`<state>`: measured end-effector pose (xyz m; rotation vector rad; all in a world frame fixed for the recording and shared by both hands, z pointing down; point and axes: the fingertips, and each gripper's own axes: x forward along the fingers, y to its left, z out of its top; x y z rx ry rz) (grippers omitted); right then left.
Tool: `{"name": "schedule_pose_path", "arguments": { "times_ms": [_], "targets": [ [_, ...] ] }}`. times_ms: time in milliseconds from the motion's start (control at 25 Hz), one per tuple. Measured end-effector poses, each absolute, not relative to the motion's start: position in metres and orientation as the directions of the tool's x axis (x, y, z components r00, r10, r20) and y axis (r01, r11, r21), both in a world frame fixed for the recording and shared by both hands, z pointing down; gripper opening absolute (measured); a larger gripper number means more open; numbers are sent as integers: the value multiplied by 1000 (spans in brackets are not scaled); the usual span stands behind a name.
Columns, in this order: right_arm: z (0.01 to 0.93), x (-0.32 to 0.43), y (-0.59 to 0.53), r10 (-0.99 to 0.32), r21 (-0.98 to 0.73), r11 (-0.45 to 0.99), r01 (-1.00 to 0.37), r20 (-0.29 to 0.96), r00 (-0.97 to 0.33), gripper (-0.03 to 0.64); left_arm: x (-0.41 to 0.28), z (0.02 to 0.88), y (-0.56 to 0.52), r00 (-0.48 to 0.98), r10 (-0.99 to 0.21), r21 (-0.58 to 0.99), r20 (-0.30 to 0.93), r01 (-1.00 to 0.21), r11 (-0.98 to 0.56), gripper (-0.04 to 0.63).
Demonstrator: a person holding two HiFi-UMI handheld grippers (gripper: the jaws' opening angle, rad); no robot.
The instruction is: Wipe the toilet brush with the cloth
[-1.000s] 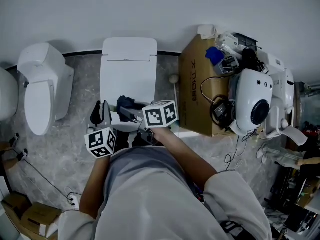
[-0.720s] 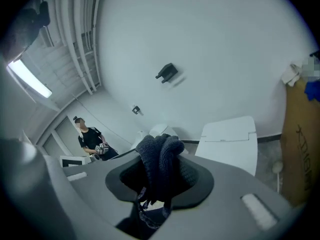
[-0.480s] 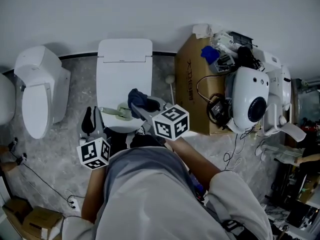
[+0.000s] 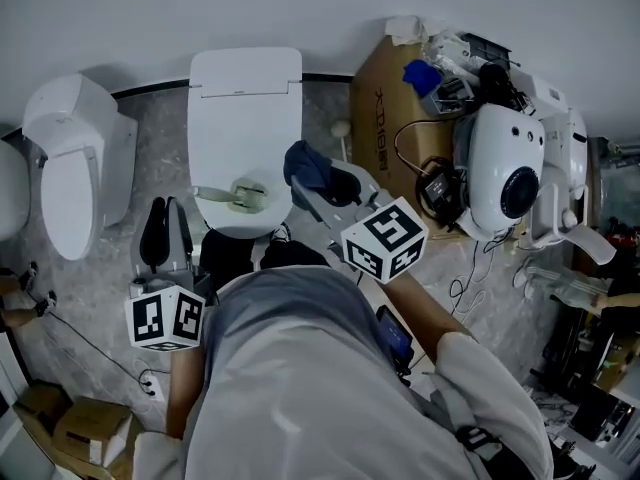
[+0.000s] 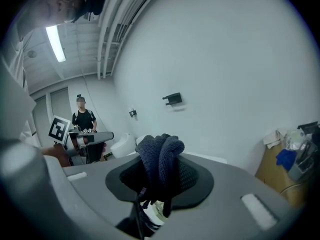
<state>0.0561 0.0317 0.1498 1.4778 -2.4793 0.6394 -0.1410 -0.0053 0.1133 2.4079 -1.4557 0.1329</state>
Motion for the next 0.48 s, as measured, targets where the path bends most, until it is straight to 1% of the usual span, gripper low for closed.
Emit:
{"name": "schedule_pose_path", "arguments": {
  "times_ms": [320, 480],
  "targets": [
    [130, 65, 60, -784, -229, 431, -873, 384, -488, 108, -135, 91, 13, 496, -842, 252, 212, -860, -443, 0],
    [120, 72, 69, -805, -199, 409, -891, 380, -455, 104, -142, 86, 20, 488, -848, 251, 208, -864, -436, 0]
  ]
}}
